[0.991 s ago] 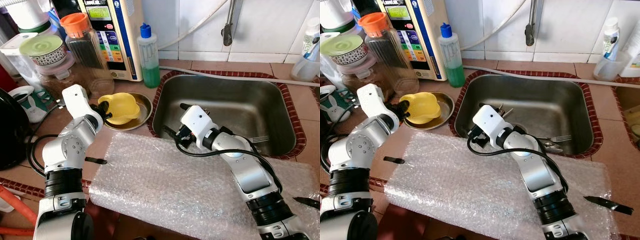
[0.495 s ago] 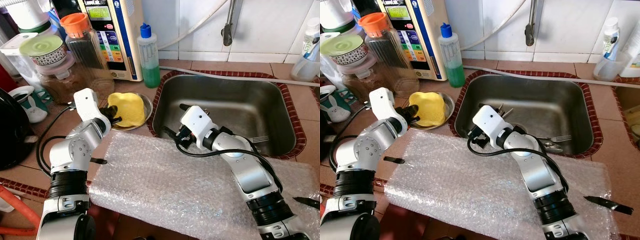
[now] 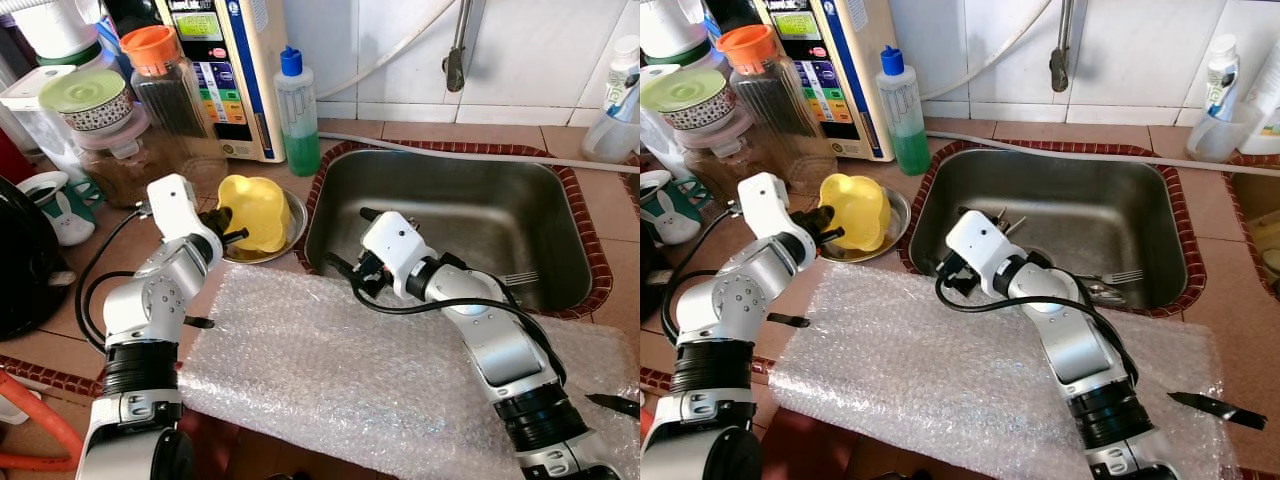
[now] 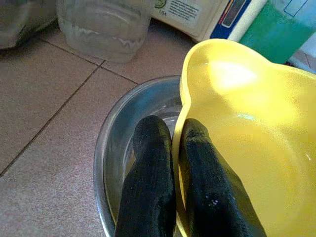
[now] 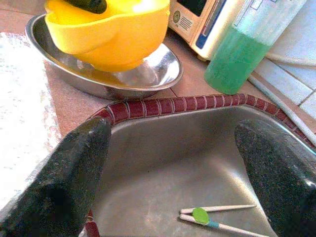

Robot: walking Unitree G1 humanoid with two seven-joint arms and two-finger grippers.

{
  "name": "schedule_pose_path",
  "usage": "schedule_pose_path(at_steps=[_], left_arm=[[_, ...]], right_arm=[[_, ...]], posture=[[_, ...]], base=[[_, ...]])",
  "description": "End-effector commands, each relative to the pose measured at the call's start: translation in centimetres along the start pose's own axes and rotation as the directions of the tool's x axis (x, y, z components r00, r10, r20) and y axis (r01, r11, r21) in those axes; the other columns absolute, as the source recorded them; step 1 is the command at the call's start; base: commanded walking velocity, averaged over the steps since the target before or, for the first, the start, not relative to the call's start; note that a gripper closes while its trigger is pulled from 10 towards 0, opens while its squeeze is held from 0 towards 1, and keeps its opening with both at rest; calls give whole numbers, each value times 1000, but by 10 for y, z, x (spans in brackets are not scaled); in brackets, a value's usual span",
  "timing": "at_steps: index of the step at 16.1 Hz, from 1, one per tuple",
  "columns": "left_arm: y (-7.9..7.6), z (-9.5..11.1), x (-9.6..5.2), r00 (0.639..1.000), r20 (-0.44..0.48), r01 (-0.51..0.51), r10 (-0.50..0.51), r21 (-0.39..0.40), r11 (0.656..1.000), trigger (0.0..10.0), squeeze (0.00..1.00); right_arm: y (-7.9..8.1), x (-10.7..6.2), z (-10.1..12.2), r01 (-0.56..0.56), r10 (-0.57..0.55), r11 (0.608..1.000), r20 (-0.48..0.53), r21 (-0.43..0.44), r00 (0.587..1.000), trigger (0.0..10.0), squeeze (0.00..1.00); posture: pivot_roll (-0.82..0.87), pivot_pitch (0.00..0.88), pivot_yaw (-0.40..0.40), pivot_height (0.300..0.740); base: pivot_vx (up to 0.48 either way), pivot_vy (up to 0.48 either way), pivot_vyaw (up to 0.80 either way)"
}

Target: Kitchen organization

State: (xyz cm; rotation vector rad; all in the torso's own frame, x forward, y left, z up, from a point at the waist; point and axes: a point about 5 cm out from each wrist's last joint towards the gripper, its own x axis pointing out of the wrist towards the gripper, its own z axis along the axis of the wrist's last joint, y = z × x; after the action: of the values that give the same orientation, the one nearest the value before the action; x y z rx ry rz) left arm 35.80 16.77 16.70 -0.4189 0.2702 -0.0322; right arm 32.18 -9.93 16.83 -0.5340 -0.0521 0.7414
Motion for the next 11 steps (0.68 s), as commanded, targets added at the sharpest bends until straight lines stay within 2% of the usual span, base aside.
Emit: schedule_pose_path(at_steps=[1, 2, 7, 9, 10, 11], left_arm=[[2, 7, 0, 999, 30, -20, 20, 6, 1000, 0, 0], [1, 8, 1, 999, 41, -21, 21, 7, 1000, 0, 0], [-4, 11, 1, 997, 80, -9, 5, 56, 998, 0, 0], [-9, 11, 1, 995, 99, -5, -7, 124, 992, 0, 0], [-18, 12, -1, 992, 116, 18, -45, 222, 975, 0, 0], [-23, 15, -3, 987, 144, 26, -66, 263, 964, 0, 0]], right_arm=[[0, 0, 8, -14, 14, 1000, 30, 2, 999, 10000, 0], [-1, 0, 11, -16, 15, 999, 47, 28, 999, 10000, 0], [-4, -1, 16, -12, 10, 999, 74, 31, 997, 10000, 0], [-7, -1, 20, 9, -13, 999, 93, 43, 996, 10000, 0], [-10, 0, 22, 43, -47, 998, 99, 46, 994, 10000, 0], [-13, 1, 24, 67, -74, 996, 113, 63, 991, 10000, 0]], posture=[[-225, 89, 160, 740], [-228, 88, 160, 740], [-229, 84, 159, 740], [-227, 82, 158, 740], [-228, 82, 157, 740], [-226, 82, 157, 740]], base=[[0, 0, 0], [0, 0, 0], [0, 0, 0], [0, 0, 0], [0, 0, 0], [0, 0, 0]])
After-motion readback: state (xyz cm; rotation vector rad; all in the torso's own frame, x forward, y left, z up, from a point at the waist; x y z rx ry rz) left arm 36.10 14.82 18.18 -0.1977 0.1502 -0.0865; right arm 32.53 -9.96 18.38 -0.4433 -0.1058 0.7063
